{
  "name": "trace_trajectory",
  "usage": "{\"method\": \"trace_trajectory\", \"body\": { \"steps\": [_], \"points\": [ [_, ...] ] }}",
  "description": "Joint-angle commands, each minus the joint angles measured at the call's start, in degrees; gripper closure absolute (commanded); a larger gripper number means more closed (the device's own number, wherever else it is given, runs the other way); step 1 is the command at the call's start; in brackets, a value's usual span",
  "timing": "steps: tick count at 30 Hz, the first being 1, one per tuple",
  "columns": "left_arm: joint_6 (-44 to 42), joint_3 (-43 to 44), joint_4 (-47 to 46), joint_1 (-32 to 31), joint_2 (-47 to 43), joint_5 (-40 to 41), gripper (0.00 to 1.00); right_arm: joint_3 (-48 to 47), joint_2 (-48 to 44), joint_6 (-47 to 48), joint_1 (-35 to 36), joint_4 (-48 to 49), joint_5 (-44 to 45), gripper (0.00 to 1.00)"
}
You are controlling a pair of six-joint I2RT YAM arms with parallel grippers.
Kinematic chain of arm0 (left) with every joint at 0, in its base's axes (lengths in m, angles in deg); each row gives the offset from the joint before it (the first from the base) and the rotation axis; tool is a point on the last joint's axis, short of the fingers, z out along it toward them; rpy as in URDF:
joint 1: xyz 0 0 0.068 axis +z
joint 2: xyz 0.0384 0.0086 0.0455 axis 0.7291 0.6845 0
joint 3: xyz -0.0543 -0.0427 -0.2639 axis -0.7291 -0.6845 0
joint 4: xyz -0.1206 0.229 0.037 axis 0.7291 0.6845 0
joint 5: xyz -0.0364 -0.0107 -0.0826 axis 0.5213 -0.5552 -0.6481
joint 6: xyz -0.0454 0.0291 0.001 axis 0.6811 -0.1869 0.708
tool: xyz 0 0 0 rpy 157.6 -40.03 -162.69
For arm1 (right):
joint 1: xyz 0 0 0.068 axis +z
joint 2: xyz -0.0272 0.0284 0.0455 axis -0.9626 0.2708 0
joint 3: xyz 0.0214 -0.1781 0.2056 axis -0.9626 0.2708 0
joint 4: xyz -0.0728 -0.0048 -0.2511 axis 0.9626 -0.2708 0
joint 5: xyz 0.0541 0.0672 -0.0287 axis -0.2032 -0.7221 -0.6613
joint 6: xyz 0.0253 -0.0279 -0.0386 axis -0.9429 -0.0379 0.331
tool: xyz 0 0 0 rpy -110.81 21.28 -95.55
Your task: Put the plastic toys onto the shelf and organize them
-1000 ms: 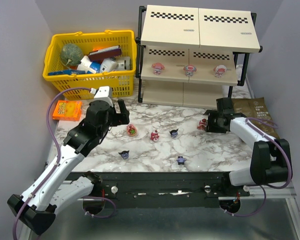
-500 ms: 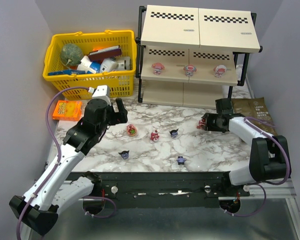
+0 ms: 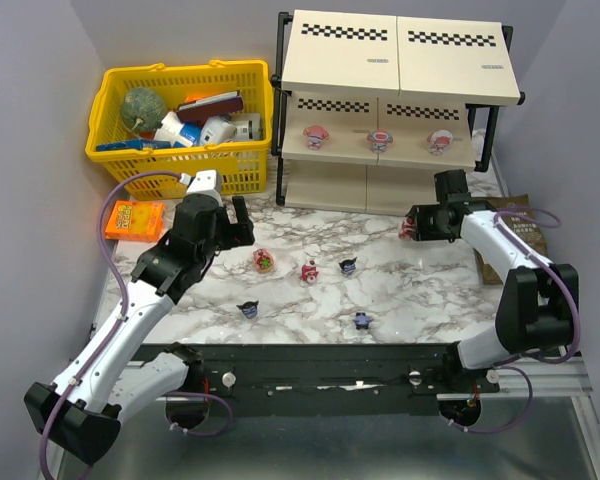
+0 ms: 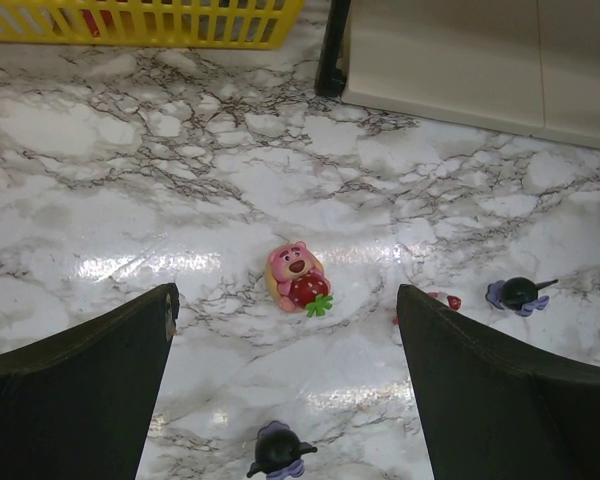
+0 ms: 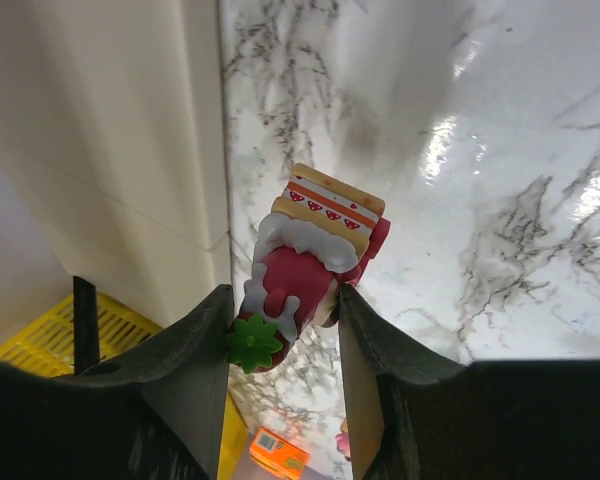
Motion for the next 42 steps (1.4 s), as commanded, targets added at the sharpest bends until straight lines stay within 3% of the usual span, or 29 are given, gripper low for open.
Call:
{"method": "trace_trajectory", "body": {
  "steps": [1,27,32,42],
  "points": [
    [0.0,1.8,-1.6,0.5,0.6,-0.1,0.01,-5.7,4.2,2.9,-2.0,-2.2,2.5,0.72],
    [-2.3,4.3,-6.8,2.3,7.3,-4.2,0.01,-13.4,18.4,8.2,-7.5,11.5,-4.5,0.68],
    [-2.1,4.4,-6.8,2.6,7.5,-4.2,0.01,-10.1,17.3,7.6,-7.5,16.3,-5.2,0.68],
    [-2.0,4.4,-7.3,2.9,8.3,-4.7,0.01,-4.2,12.1,8.0,-7.5,21.1,-4.7,0.80]
  ]
}}
